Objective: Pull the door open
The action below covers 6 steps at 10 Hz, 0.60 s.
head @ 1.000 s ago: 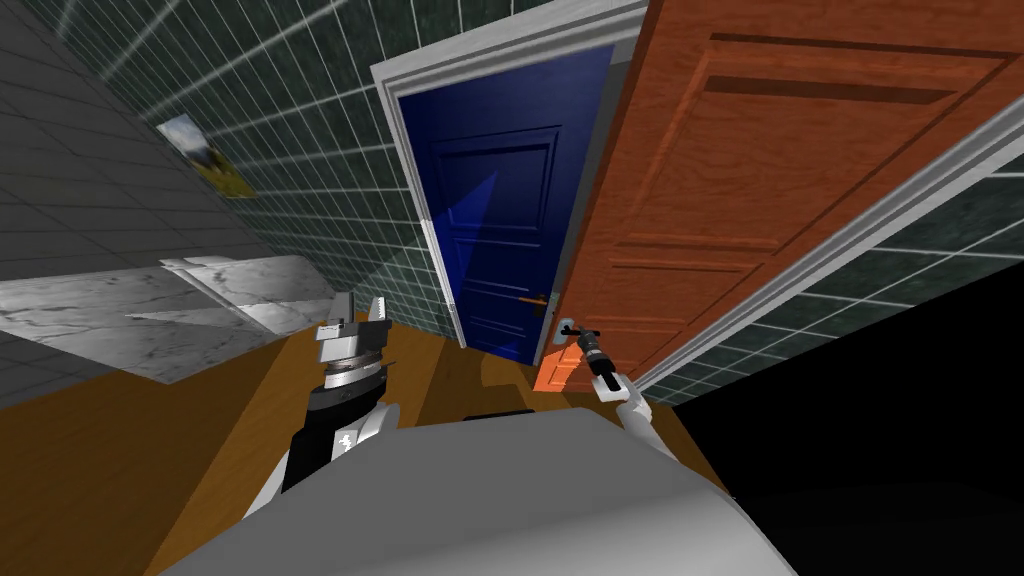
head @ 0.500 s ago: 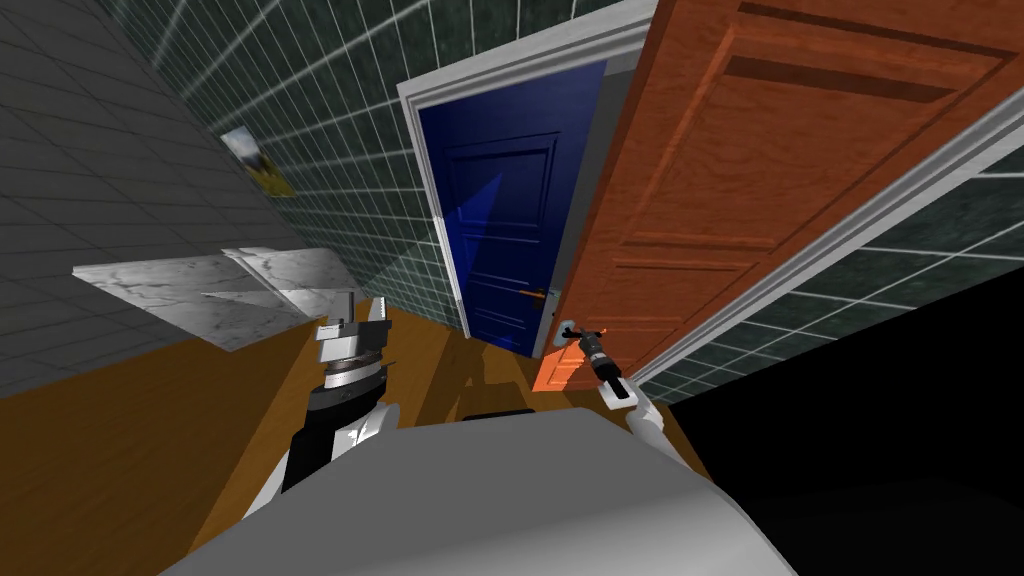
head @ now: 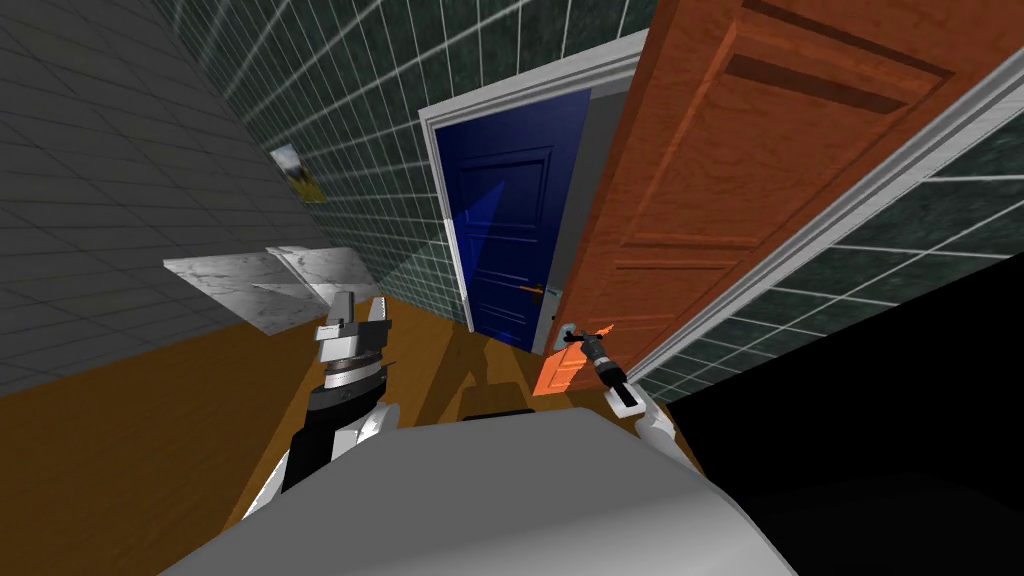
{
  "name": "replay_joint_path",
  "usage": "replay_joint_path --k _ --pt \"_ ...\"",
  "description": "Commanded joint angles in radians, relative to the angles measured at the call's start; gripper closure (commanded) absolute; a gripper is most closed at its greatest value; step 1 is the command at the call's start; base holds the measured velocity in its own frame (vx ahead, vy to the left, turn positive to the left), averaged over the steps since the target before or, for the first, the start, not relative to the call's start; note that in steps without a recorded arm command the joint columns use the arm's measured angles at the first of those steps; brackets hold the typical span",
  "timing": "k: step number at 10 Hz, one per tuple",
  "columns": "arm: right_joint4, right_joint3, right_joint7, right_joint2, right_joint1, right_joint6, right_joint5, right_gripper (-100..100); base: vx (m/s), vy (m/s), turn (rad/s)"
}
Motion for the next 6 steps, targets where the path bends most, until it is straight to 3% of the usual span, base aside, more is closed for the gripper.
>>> replay_joint_path --k 1,5,6 --pt "-0.001 0.005 -0.016 -0.008 0.012 -0.03 0.006 100 -0.234 -0.097 0.134" --pt "-0.003 0.009 -0.06 -0.039 0.055 -0.109 0.025 100 -0.197 -0.081 0.118" --pt "-0.003 0.009 -0.065 -0.043 0.06 -0.118 0.027 100 -0.158 -0.068 0.086"
